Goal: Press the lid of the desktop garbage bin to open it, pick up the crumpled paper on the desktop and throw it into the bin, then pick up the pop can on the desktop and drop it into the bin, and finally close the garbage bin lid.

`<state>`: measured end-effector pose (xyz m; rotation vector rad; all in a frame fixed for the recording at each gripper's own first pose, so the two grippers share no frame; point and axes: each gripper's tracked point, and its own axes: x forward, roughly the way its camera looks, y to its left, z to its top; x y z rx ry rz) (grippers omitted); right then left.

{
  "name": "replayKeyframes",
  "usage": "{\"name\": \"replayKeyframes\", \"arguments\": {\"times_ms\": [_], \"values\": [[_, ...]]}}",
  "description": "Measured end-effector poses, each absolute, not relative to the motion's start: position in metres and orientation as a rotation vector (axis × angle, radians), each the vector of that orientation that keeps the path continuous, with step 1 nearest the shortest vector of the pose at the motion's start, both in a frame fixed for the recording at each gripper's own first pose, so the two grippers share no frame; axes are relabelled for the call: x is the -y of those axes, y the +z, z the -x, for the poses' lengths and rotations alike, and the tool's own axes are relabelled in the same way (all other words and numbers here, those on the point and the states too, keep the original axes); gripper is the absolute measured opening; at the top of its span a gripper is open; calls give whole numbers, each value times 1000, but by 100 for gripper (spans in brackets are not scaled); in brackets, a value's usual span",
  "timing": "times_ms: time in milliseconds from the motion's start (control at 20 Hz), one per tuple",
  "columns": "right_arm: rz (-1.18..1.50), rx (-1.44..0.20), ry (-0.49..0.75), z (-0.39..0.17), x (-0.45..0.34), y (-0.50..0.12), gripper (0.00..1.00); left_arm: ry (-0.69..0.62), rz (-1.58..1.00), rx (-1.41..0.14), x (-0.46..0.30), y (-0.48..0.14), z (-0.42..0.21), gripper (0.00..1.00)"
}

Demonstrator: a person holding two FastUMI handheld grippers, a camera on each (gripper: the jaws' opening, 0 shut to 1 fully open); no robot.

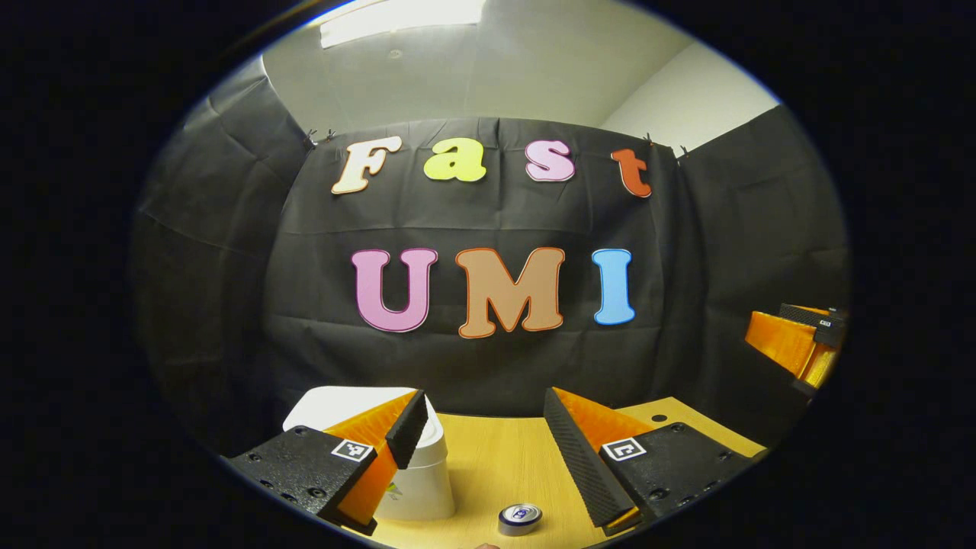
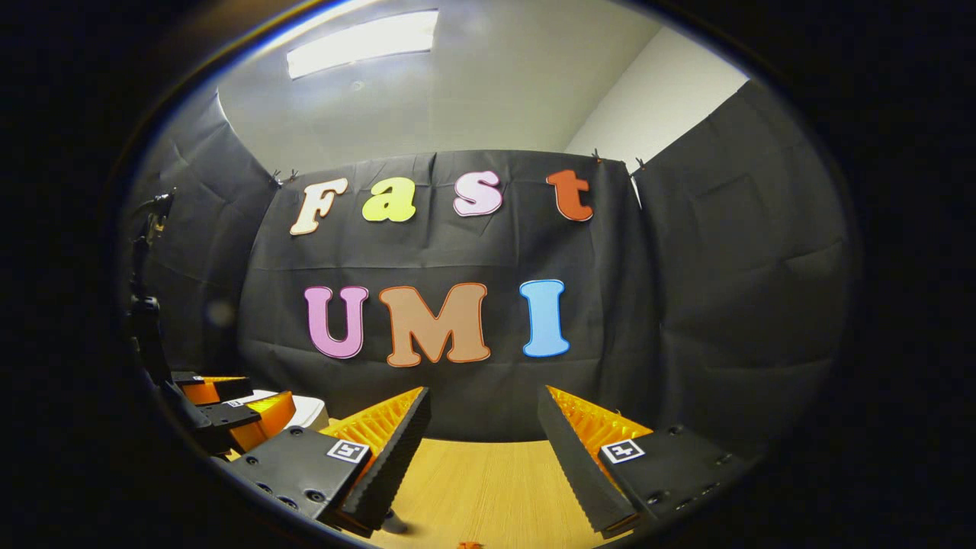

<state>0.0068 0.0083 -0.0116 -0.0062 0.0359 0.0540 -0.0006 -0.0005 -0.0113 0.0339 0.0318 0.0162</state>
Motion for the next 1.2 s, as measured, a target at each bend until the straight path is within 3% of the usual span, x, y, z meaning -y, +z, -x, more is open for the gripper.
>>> {"name": "replayKeyframes", "arguments": {"times_ms": [1200], "values": [[3,-49,49,-13,0,-15,94,8,-34,-11,7,-6,-4,93]]}}
